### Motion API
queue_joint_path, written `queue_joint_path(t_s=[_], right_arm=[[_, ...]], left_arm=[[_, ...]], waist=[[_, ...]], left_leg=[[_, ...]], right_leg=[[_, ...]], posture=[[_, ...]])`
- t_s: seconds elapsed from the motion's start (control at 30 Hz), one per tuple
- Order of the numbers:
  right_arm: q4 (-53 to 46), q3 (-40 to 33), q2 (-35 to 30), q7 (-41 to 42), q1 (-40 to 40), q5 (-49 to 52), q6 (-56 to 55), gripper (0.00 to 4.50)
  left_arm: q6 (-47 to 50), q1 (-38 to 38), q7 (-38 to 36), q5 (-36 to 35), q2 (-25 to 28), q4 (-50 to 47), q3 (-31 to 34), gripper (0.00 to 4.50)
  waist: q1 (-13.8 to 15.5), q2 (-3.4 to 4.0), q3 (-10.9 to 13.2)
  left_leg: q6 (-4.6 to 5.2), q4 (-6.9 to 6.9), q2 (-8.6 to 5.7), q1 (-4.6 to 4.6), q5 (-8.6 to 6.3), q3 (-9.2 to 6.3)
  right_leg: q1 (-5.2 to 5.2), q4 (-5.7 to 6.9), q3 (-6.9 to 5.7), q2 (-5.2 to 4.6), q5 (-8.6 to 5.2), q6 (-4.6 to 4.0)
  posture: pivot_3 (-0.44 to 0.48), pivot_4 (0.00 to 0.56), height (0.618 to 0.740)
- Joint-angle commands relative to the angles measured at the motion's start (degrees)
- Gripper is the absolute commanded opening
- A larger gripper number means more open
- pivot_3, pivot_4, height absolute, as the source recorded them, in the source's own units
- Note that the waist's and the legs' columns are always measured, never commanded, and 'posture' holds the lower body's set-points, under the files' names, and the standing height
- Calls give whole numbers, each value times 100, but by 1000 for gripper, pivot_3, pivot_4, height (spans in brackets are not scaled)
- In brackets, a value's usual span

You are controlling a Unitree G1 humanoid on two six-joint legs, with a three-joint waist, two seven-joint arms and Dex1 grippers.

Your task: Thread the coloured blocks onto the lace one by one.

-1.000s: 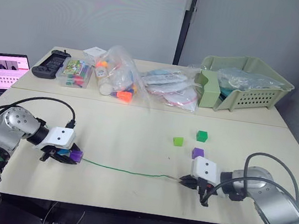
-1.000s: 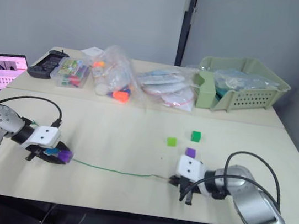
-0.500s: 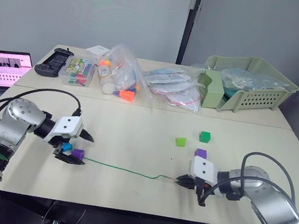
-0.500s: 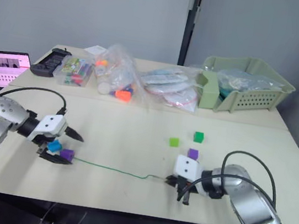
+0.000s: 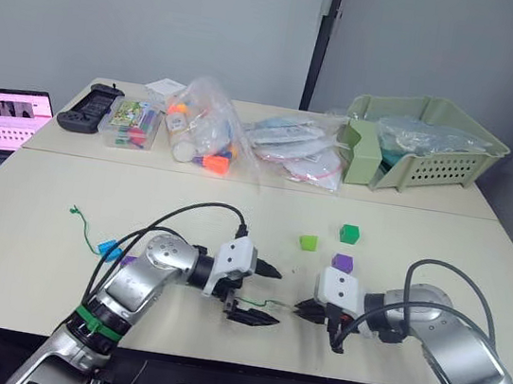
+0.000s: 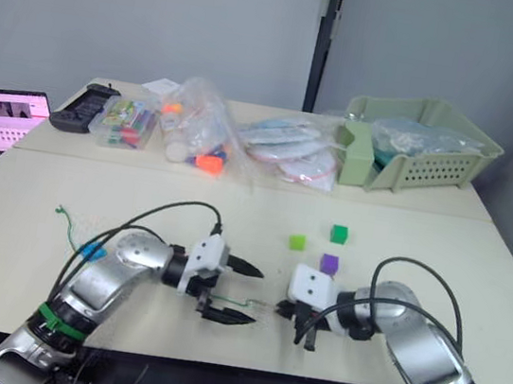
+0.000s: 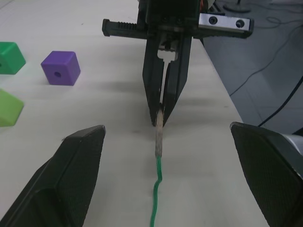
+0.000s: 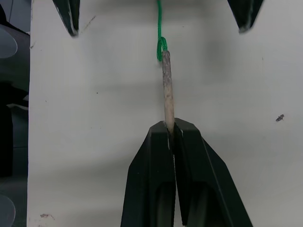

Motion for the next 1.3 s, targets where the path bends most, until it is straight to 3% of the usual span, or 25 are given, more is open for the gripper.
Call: queue_joint_path(t_s=[0.03,0.27,0.73,1.23,1.3], right_arm=[[-200,-65,-37,-7,-100,15,49,0],[-257,-61,-38,-21,-94,31,108,0],[-253,-48,-31,-33,-120,18,134,0],[-377,-15,-47,36,-37,150,260,0],[-391,-163,97,-181,-20,217,363,696]], left_arm=[[-413,-156,31,292,-126,455,-171,4449],[-563,-275,36,446,-319,776,-209,4449],[-452,-269,-30,532,-326,652,-210,36],[-353,-340,72,580,-385,645,-186,36],[-331,-350,58,583,-372,636,-186,0]], waist=[[-2,0,0],[10,0,0],[9,0,0],[7,0,0],[7,0,0]], left_leg=[[0,0,-1,1,0,2],[0,3,-6,-3,0,1],[0,2,-5,-3,0,-2],[0,2,-5,-3,0,-2],[0,2,-5,-2,0,-2]], right_leg=[[1,-2,0,0,0,0],[3,-4,-1,-4,0,1],[4,-5,0,-4,0,1],[4,-6,-1,-4,0,1],[4,-5,-1,-4,0,1]], posture=[[0,150,740],[0,150,740],[0,150,740],[0,150,740],[0,150,740]])
